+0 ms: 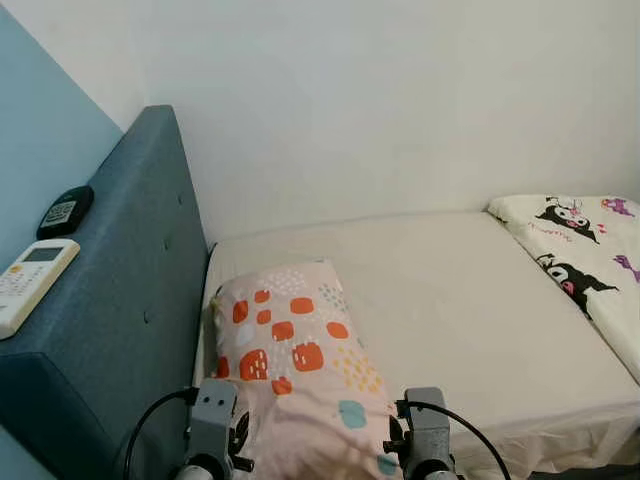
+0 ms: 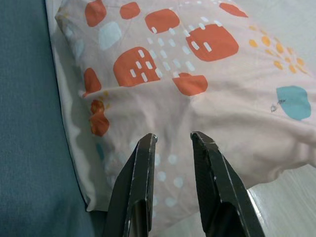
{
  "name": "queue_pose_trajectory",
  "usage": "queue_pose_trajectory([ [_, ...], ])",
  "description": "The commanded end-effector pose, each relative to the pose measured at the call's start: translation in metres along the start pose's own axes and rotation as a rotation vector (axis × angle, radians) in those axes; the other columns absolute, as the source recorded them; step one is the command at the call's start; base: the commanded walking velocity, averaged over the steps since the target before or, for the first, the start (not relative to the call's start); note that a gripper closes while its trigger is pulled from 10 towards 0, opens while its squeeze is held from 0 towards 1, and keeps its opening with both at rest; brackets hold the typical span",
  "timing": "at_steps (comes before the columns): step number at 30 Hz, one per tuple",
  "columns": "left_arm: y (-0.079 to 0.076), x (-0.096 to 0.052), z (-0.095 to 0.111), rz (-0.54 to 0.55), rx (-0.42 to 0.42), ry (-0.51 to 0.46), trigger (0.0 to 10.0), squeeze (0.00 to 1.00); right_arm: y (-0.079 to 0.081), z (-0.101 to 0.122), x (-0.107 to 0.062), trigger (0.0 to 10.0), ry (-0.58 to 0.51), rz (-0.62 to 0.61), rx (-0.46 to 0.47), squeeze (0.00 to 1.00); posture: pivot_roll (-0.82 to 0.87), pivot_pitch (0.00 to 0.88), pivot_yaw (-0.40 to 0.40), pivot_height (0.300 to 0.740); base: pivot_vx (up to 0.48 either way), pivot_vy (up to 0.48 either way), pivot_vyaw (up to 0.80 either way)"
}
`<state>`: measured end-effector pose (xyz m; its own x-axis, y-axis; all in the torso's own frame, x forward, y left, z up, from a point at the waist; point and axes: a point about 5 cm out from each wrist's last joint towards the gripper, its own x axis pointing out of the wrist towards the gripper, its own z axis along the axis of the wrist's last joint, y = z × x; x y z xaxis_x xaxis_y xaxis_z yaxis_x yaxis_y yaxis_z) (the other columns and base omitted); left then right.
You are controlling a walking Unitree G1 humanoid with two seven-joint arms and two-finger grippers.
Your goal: Clean up the room
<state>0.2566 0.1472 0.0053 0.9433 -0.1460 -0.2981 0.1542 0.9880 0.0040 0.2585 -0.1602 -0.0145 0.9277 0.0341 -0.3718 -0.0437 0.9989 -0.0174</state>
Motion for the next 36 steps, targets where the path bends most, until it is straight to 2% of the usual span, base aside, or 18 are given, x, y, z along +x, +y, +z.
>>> queue_pose_trajectory([
  [1, 0.002, -0.001, -0.004, 0.005, 0.022, 0.022, 10.0, 0.0, 0.0, -0.003, -0.001, 10.0, 0.012, -0.006, 0.007, 0.0, 0.03, 0.075, -0.026, 0.74, 0.0, 0.0, 0.0],
  [9, 0.002, 0.0, -0.006, -0.003, 0.007, 0.03, 10.0, 0.0, 0.001, -0.006, -0.002, 10.0, 0.023, -0.004, 0.0, 0.0, 0.03, 0.064, -0.027, 0.74, 0.0, 0.0, 0.0],
  [12, 0.007, -0.002, -0.021, 0.021, 0.02, 0.093, 10.0, 0.0, 0.0, -0.017, -0.005, 10.0, 0.071, -0.008, -0.045, 0.0, 0.02, 0.048, -0.027, 0.74, 0.0, 0.0, 0.0],
  [15, 0.01, -0.003, -0.026, 0.047, 0.028, 0.123, 10.0, 0.0, -0.001, -0.02, -0.006, 10.0, 0.086, -0.013, -0.062, 0.0, 0.02, 0.046, -0.027, 0.74, 0.0, 0.0, 0.0],
  [19, 0.008, -0.005, -0.033, 0.024, 0.04, 0.166, 10.0, 0.0, -0.001, -0.027, -0.008, 10.0, 0.13, -0.016, -0.063, 0.0, 0.02, 0.033, -0.031, 0.74, 0.0, 0.0, 0.0],
  [23, 0.007, -0.005, -0.03, 0.02, 0.024, 0.13, 10.0, 0.0, 0.002, -0.025, -0.007, 10.0, 0.122, -0.006, -0.065, 0.0, 0.03, 0.028, -0.034, 0.74, 0.0, 0.0, 0.0],
  [29, 0.004, -0.004, -0.029, 0.014, -0.006, 0.129, 10.0, 0.0, 0.003, -0.022, -0.005, 10.0, 0.104, -0.002, -0.05, 0.0, 0.03, 0.029, -0.036, 0.74, 0.0, 0.0, 0.0],
  [36, 0.004, -0.003, -0.029, 0.014, 0.009, 0.123, 10.0, 0.0, 0.003, -0.022, -0.005, 10.0, 0.105, -0.001, -0.05, 0.0, 0.03, 0.033, -0.037, 0.74, 0.0, 0.0, 0.0],
])
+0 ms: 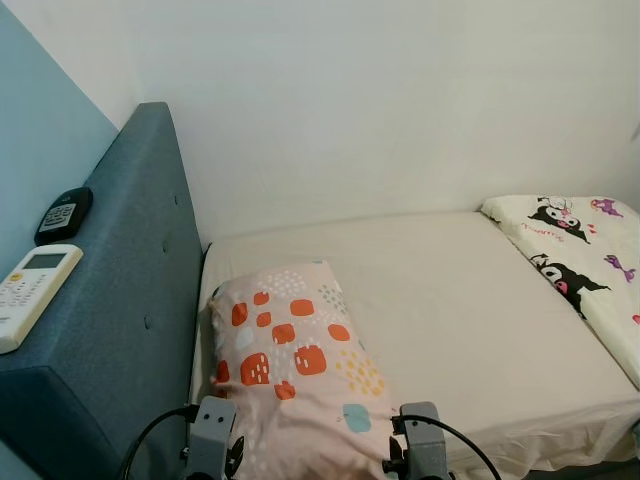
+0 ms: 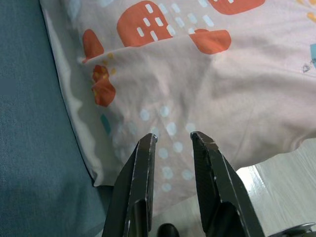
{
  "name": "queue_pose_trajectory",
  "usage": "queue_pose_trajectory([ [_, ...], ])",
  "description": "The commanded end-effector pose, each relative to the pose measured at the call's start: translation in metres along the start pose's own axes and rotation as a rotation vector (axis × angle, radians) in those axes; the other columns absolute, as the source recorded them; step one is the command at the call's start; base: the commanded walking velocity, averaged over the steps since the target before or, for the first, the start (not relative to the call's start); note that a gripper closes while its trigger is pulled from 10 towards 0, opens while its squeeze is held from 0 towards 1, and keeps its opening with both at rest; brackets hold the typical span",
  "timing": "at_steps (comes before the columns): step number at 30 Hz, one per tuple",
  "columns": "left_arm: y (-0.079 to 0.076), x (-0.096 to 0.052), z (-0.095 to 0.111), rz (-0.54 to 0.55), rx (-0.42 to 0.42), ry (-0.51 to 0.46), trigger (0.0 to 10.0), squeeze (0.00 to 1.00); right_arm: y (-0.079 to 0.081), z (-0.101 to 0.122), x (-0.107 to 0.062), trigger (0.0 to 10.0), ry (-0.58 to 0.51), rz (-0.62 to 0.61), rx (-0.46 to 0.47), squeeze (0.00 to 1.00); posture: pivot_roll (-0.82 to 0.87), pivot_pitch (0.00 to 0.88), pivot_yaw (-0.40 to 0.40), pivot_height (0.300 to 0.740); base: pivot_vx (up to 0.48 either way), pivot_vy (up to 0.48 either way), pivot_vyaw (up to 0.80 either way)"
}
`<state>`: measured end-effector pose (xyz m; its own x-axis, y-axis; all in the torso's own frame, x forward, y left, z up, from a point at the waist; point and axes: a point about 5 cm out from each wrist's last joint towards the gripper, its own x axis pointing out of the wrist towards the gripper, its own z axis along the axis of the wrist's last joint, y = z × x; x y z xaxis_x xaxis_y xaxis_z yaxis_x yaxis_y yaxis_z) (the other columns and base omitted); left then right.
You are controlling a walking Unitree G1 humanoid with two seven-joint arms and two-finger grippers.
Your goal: Clean up the room
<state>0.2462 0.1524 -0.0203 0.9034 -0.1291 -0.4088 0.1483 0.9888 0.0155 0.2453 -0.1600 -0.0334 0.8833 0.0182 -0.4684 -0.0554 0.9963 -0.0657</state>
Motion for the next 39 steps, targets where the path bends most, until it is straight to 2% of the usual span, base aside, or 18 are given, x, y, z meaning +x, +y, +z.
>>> queue_pose_trajectory([
  [1, 0.0005, 0.0, -0.0013, 0.004, 0.0, 0.004, 10.0, 0.0, 0.0015, 0.0005, 0.0006, 10.0, -0.003, 0.008, -0.001, 0.0, 0.03, 0.033, -0.037, 0.74, 0.0, 0.0, 0.0],
  [11, -0.0022, 0.0016, 0.0052, -0.009, 0.005, -0.036, 10.0, 0.0, 0.001, 0.001, 0.0004, 10.0, -0.008, 0.013, 0.004, 0.0, 0.03, 0.036, -0.036, 0.74, 0.0, -0.083, 0.0],
  [39, 0.0006, -0.0003, 0.0052, -0.012, 0.022, -0.041, 10.0, 0.0, 0.0033, -0.0041, -0.0022, 10.0, 0.004, 0.017, 0.01, 0.0, 0.03, 0.051, -0.029, 0.74, 0.0, -0.48, 0.0],
])
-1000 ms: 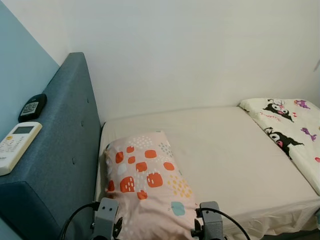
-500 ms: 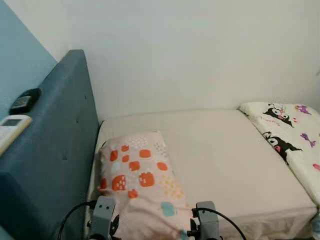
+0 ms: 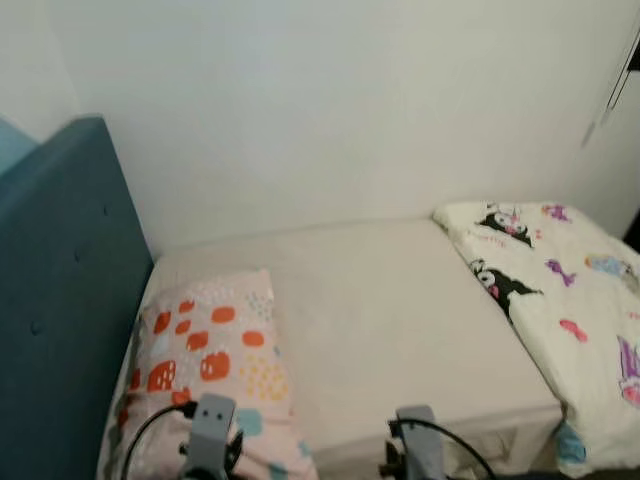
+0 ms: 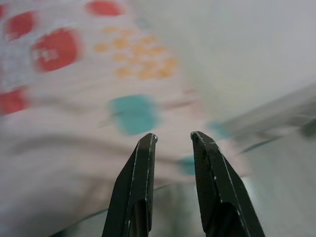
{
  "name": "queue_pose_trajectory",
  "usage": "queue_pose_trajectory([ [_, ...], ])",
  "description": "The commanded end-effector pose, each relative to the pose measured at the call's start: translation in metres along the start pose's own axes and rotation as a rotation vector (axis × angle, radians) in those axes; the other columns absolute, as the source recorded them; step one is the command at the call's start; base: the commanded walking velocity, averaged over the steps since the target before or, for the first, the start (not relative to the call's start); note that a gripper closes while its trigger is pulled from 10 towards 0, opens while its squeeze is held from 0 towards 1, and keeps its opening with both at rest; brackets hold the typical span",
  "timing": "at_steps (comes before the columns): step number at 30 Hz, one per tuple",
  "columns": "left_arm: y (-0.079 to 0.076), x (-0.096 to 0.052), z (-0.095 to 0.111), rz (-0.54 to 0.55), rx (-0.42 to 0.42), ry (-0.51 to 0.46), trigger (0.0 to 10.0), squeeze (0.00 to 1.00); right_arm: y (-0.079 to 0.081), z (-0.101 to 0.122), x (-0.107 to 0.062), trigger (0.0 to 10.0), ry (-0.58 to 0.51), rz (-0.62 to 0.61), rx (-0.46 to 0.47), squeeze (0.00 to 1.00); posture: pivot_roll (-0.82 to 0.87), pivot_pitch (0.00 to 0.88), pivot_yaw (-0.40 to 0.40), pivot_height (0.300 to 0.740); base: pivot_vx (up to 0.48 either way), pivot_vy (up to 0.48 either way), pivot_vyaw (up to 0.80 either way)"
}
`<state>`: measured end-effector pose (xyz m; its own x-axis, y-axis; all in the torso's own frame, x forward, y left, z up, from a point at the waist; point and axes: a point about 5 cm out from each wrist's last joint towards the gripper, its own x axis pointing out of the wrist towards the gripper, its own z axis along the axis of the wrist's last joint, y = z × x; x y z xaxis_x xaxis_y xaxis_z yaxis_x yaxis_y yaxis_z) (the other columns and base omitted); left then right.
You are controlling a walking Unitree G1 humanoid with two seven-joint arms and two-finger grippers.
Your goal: Clean up the room
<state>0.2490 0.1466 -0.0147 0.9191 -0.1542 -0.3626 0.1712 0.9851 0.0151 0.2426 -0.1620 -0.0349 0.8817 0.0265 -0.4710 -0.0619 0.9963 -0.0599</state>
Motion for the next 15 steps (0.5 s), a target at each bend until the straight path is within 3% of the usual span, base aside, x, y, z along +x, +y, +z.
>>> queue_pose_trajectory([
  [1, 0.0058, -0.0015, -0.0015, 0.008, 0.015, 0.01, 10.0, 0.0, 0.005, -0.0015, -0.0006, 10.0, 0.001, 0.008, 0.008, 0.0, 0.03, 0.051, -0.029, 0.74, 0.0, -0.48, 0.0],
  [9, 0.0054, -0.0007, 0.0016, -0.004, 0.058, -0.003, 10.0, 0.0, 0.0057, -0.0019, -0.0008, 10.0, 0.002, 0.007, 0.011, 0.0, 0.04, 0.055, -0.026, 0.74, 0.0, -0.48, 0.0],
  [12, 0.0027, 0.0021, 0.002, -0.047, 0.112, 0.032, 10.0, 0.0, 0.0062, -0.0027, -0.0011, 10.0, 0.004, 0.006, 0.015, 0.0, 0.04, 0.057, -0.019, 0.74, 0.0, 0.465, 0.0],
  [15, 0.0031, 0.0025, 0.0023, -0.048, 0.113, 0.035, 10.0, 0.0, 0.0064, -0.0033, -0.0014, 10.0, 0.004, 0.004, 0.017, 0.0, 0.04, 0.058, -0.015, 0.74, 0.0, 0.465, 0.0],
])
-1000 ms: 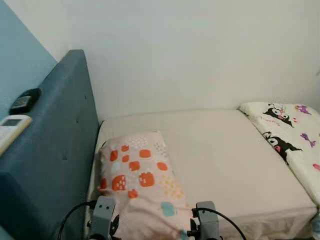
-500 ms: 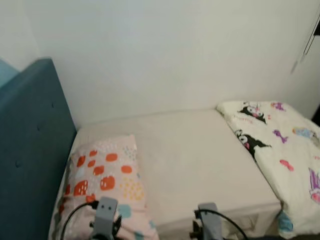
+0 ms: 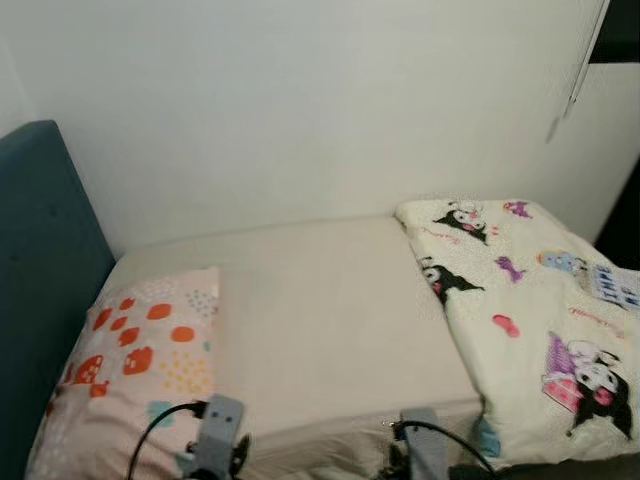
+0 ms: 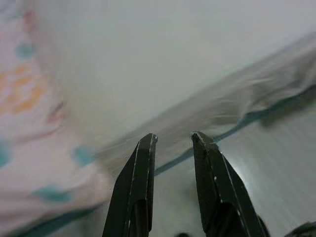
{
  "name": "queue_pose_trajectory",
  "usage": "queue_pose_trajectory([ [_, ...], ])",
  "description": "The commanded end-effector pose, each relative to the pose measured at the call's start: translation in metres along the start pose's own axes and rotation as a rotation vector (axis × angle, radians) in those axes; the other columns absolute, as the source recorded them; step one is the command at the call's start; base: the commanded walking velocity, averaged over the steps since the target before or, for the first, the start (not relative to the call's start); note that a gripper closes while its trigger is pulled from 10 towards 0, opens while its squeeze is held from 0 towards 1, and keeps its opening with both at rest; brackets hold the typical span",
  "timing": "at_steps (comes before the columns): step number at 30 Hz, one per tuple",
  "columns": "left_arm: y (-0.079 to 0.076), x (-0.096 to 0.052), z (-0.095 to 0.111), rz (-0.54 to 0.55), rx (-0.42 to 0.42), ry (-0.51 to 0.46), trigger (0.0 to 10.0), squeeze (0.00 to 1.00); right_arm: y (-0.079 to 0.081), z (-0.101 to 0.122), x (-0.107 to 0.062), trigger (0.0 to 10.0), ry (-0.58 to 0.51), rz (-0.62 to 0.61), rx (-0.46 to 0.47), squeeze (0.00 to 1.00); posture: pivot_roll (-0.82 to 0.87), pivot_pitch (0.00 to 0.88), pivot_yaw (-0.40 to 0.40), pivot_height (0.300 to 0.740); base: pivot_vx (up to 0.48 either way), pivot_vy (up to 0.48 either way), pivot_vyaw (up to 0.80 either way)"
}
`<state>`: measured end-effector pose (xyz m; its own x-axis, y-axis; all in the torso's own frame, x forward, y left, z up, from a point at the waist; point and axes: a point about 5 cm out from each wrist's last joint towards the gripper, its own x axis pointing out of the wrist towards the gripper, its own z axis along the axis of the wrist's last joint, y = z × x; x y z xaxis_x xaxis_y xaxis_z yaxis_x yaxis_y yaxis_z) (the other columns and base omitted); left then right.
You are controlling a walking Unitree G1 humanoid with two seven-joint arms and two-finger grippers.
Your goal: Clean up the room
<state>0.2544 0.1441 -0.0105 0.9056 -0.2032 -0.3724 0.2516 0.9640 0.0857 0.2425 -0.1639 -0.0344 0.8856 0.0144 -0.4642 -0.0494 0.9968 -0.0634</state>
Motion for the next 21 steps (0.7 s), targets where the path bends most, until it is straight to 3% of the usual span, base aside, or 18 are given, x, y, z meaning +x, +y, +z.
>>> queue_pose_trajectory([
  [1, 0.0047, -0.0017, -0.0041, 0.004, 0.016, 0.028, 10.0, 0.0, 0.0084, -0.0038, -0.0014, 10.0, 0.011, 0.015, 0.016, 0.0, 0.04, 0.06, -0.012, 0.74, 0.0, 0.461, 0.0],
  [4, 0.0051, -0.0018, -0.0041, 0.006, 0.012, 0.027, 10.0, 0.0, 0.0083, -0.0043, -0.0018, 10.0, 0.012, 0.012, 0.019, 0.0, 0.04, 0.06, -0.012, 0.74, 0.0, 0.459, 0.0],
  [21, 0.0043, -0.0021, -0.0065, 0.037, 0.002, 0.035, 10.0, 0.0, 0.0055, -0.0038, -0.0011, 10.0, 0.015, 0.007, 0.015, 0.0, 0.04, 0.073, -0.02, 0.74, 0.0, 0.0, 0.0],
])
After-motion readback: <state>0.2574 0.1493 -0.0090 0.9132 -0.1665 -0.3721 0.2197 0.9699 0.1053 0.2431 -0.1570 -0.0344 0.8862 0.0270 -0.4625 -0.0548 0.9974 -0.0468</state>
